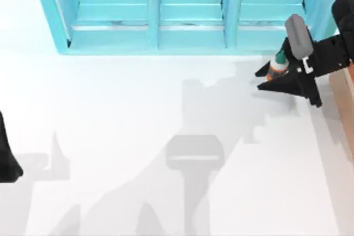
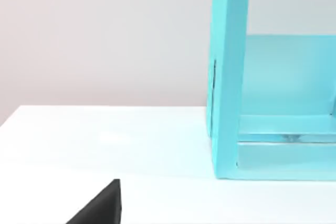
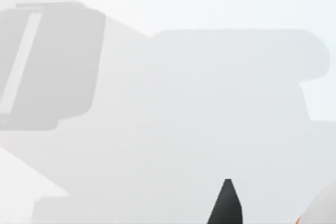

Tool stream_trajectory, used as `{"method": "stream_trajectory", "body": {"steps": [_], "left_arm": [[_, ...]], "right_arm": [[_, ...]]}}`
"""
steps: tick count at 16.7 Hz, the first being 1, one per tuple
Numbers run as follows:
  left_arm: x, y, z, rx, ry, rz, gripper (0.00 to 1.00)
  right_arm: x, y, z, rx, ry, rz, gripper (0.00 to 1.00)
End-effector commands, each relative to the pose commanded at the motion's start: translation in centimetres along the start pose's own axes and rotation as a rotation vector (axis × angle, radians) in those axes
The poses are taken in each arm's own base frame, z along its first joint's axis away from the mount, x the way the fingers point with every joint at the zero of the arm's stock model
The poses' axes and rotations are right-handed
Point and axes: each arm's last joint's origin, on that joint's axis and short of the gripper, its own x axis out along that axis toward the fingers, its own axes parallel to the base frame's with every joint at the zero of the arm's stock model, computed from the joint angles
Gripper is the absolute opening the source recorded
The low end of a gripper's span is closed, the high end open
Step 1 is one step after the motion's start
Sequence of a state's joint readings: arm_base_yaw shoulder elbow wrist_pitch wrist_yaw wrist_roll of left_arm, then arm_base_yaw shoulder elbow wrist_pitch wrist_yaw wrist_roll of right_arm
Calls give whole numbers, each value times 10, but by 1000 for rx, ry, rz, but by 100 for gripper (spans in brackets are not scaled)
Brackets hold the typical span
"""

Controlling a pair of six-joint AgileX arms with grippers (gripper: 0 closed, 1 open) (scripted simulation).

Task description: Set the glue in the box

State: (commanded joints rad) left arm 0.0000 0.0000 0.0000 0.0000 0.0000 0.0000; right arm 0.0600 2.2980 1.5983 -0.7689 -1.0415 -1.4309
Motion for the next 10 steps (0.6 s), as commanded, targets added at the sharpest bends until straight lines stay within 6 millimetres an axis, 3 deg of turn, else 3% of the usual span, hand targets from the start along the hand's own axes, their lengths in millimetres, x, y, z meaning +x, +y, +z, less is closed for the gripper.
{"method": "stream_trajectory", "body": {"steps": [5,10], "left_arm": [[0,0,0,0,0,0,100],[0,0,0,0,0,0,100]], "right_arm": [[-29,-2,41,-7,-2,-15,0],[-29,-3,43,-10,-3,-14,0]]}}
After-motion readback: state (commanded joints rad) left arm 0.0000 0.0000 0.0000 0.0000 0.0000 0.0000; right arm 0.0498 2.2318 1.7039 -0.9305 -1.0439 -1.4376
